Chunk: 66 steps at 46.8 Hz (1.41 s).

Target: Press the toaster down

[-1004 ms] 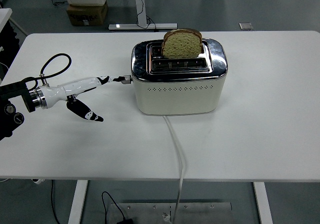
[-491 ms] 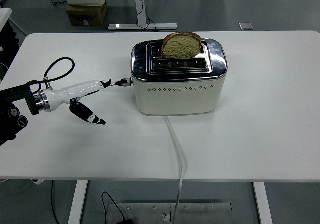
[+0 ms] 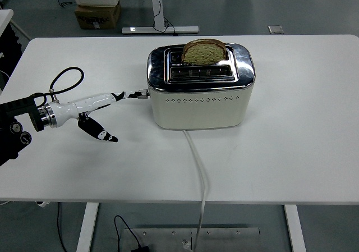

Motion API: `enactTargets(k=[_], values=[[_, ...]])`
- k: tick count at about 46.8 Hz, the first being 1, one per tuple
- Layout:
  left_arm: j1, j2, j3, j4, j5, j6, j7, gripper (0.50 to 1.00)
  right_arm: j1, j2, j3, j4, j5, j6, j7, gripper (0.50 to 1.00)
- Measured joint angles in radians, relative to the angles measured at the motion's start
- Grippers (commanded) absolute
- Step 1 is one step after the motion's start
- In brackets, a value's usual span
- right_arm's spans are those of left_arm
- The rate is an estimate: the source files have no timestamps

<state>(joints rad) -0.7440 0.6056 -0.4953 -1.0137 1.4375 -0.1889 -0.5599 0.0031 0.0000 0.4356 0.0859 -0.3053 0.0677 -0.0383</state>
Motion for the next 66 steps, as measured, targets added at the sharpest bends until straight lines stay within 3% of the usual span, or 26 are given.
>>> enactTargets(k=[66], values=[[0.043, -0.05, 0.023, 0.086, -0.011, 0.003, 0.004, 1.0, 0.0, 0.0, 0.0, 0.0, 0.0, 0.0, 0.0, 0.998]])
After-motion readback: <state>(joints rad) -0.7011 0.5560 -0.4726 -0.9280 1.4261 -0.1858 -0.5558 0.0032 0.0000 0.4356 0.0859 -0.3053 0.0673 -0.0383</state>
